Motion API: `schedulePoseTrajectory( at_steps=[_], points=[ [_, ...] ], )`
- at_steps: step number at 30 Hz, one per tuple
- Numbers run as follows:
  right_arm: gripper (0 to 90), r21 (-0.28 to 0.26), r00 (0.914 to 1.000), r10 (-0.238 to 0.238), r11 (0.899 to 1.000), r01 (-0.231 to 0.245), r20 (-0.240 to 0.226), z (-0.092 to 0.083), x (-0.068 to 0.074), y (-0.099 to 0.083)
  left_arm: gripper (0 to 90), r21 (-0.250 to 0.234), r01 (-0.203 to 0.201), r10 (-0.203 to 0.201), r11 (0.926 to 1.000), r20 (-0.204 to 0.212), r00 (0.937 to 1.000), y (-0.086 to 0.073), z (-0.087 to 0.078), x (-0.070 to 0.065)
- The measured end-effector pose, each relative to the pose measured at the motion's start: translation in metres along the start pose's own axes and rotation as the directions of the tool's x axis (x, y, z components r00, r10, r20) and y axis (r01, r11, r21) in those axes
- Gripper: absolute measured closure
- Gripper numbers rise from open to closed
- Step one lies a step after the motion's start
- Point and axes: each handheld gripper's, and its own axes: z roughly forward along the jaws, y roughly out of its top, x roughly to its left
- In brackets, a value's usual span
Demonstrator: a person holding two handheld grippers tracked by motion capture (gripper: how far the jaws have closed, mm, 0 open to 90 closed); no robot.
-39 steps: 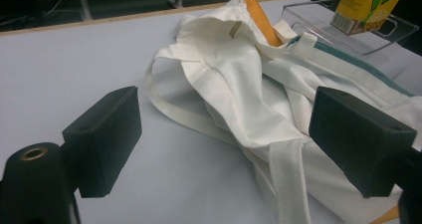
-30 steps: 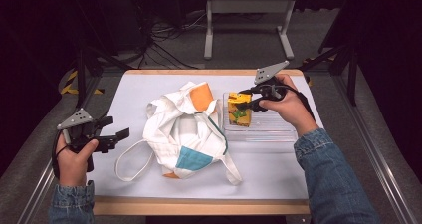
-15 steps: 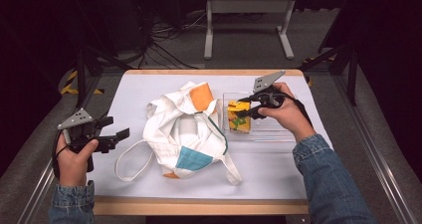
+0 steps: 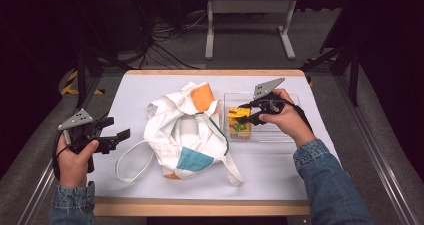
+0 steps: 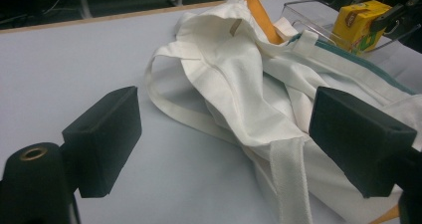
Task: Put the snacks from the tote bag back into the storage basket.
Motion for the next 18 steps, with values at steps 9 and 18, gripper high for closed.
schedulePoseTrajectory(
  at_steps=[9, 18],
  points=[
    [50.6, -0.001, 0.9989, -0.037, 0.999, 0.037, -0.03, -0.0002, 0.0014, -0.0027, 14.1, 0.002, 0.0, 0.0, 1.0, 0.004, 1.0, 0.0, 0.0006, -0.0002],
    [50.2, 0.015, 0.9983, -0.04, 0.999, 0.04, -0.043, -0.0044, 0.0018, -0.0079, 14.0, 0.006, 0.005, -0.005, 1.0, 0.005, 1.0, 0.0, 0.0019, -0.0009]
  ],
)
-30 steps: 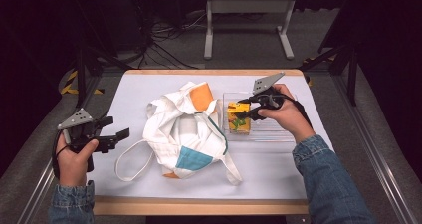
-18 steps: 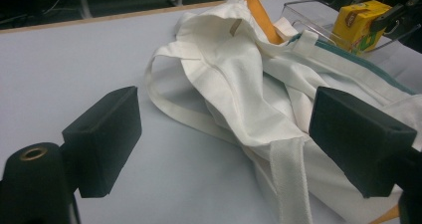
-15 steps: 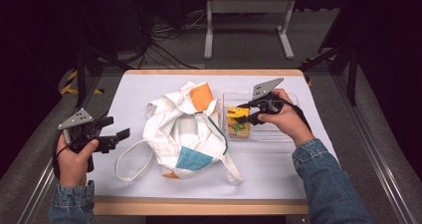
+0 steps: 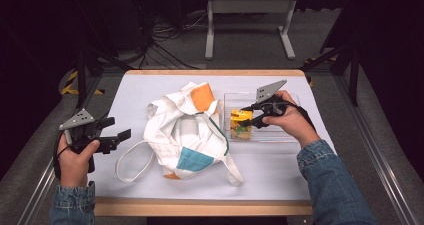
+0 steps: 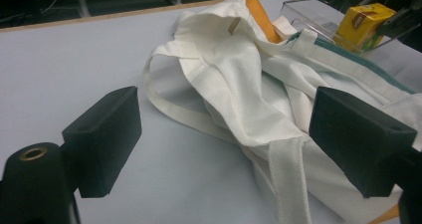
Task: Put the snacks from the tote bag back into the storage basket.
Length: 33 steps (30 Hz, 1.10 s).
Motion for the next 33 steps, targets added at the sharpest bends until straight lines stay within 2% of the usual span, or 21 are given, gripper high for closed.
schedulePoseTrajectory(
  at_steps=[10, 15, 20, 28, 33],
  points=[
    [43.8, -0.011, 0.9999, -0.008, 1.0, 0.008, 0.009, -0.006, 0.003, 0.0, 14.0, -0.001, -0.005, 0.005, 1.0, 0.003, 1.0, 0.001, 0.002, 0.0],
    [35.2, -0.05, 0.9989, 0.016, 0.999, -0.014, 0.044, -0.013, 0.007, 0.006, 14.0, 0.001, -0.005, 0.005, 1.0, 0.001, 1.0, 0.0, 0.002, 0.0],
    [26.9, -0.063, 0.9959, 0.037, 0.997, -0.032, 0.083, -0.023, 0.015, 0.015, 13.8, 0.004, -0.007, 0.007, 1.0, 0.002, 1.0, -0.001, 0.001, 0.0],
    [22.8, -0.117, 0.9871, 0.061, 0.992, -0.044, 0.148, -0.043, 0.028, 0.027, 13.5, 0.007, -0.016, 0.016, 0.9998, 0.006, 0.9999, -0.001, 0.001, 0.0],
    [21.7, -0.15, 0.9739, 0.102, 0.986, -0.072, 0.203, -0.063, 0.038, 0.026, 13.1, 0.013, -0.023, 0.023, 0.9996, 0.006, 0.9997, -0.001, 0.001, 0.0]
  ],
)
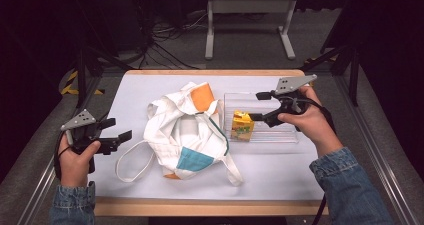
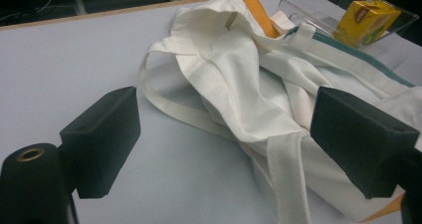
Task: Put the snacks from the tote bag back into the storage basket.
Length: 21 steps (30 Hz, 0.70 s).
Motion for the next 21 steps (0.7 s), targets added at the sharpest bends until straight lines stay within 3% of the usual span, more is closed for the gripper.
schedulePoseTrajectory(
  at_steps=[3, 6, 10, 12, 15, 19, 21],
  points=[
    [21.2, -0.016, 0.9988, 0.038, 0.999, -0.038, 0.029, -0.017, 0.001, -0.004, 12.2, -0.002, 0.001, -0.001, 1.0, 0.005, 1.0, -0.001, -0.001, 0.0],
    [20.5, -0.038, 0.9977, 0.052, 0.998, -0.051, 0.042, -0.032, 0.001, -0.01, 11.0, -0.004, -0.001, 0.001, 1.0, 0.004, 1.0, -0.001, -0.002, 0.001],
    [20.5, -0.06, 0.9931, 0.069, 0.996, -0.064, 0.094, -0.056, 0.001, -0.021, 8.3, -0.002, -0.007, 0.007, 1.0, 0.012, 0.9999, -0.003, -0.002, 0.002],
    [20.5, -0.061, 0.9875, 0.091, 0.995, -0.083, 0.129, -0.066, 0.001, -0.026, 6.5, -0.003, -0.011, 0.011, 0.9999, 0.021, 0.9997, -0.003, -0.003, 0.002],
    [20.5, -0.013, 0.9679, 0.115, 0.993, -0.115, 0.224, -0.081, 0.001, -0.036, 4.8, -0.009, -0.021, 0.022, 0.9997, 0.03, 0.9993, -0.004, -0.004, 0.003],
    [20.4, -0.028, 0.9647, 0.131, 0.991, -0.128, 0.229, -0.09, 0.001, -0.046, 4.7, -0.028, -0.029, 0.03, 0.9992, 0.032, 0.999, -0.006, -0.005, 0.003],
    [20.1, -0.029, 0.9591, 0.144, 0.99, -0.141, 0.244, -0.096, 0.003, -0.057, 4.5, -0.047, -0.072, 0.075, 0.9962, 0.051, 0.9959, -0.009, -0.005, 0.004]
  ],
)
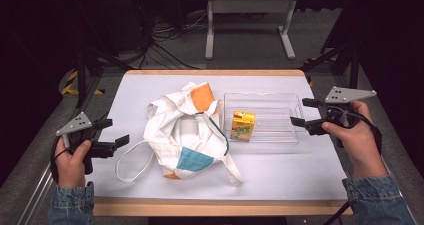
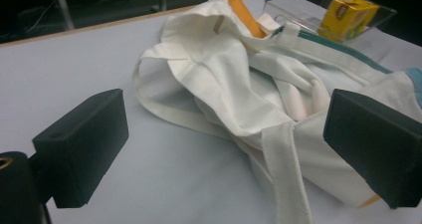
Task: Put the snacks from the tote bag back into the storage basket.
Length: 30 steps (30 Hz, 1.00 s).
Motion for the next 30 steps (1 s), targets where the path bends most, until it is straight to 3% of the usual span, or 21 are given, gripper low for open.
schedulePoseTrajectory(
  at_steps=[1, 3, 7, 13, 19, 21, 23, 25, 30],
  points=[
    [20.2, 0.005, 0.9999, -0.001, 1.0, 0.001, 0.015, -0.001, 0.0, -0.002, 4.0, -0.012, -0.018, 0.018, 0.9998, 0.023, 0.9996, -0.002, -0.001, 0.0],
    [20.2, 0.017, 0.999, -0.006, 1.0, 0.005, 0.044, -0.004, 0.0, -0.008, 4.0, -0.028, -0.03, 0.031, 0.9991, 0.014, 0.9994, -0.005, -0.002, 0.001],
    [18.7, -0.006, 0.9987, 0.02, 1.0, -0.02, 0.046, -0.009, 0.0, -0.023, 4.1, -0.032, -0.036, 0.037, 0.9988, 0.02, 0.9991, -0.008, -0.004, 0.003],
    [18.5, -0.023, 0.9967, 0.062, 0.998, -0.061, 0.052, -0.013, -0.001, -0.044, 4.1, -0.03, -0.031, 0.031, 0.9991, 0.001, 0.9995, -0.01, -0.004, 0.005],
    [16.9, -0.075, 0.9948, 0.085, 0.994, -0.08, 0.056, -0.013, -0.001, -0.065, 4.0, -0.033, -0.028, 0.027, 0.9991, -0.012, 0.9995, -0.013, -0.003, 0.007],
    [16.9, -0.1, 0.9922, 0.111, 0.989, -0.105, 0.055, -0.011, 0.0, -0.072, 3.9, -0.033, -0.026, 0.025, 0.9991, -0.015, 0.9996, -0.014, -0.003, 0.009],
    [16.9, -0.084, 0.9885, 0.113, 0.991, -0.105, 0.1, -0.007, 0.001, -0.083, 3.9, -0.03, -0.019, 0.019, 0.9994, -0.013, 0.9997, -0.017, -0.002, 0.01],
    [16.9, -0.082, 0.9872, 0.122, 0.99, -0.114, 0.103, -0.005, 0.001, -0.086, 3.9, -0.029, -0.015, 0.015, 0.9995, -0.014, 0.9998, -0.017, -0.001, 0.011],
    [16.9, -0.148, 0.9805, 0.163, 0.978, -0.146, 0.11, -0.007, 0.004, -0.106, 3.9, -0.019, -0.012, 0.011, 0.9998, -0.01, 0.9999, -0.025, 0.003, 0.016]
  ],
)
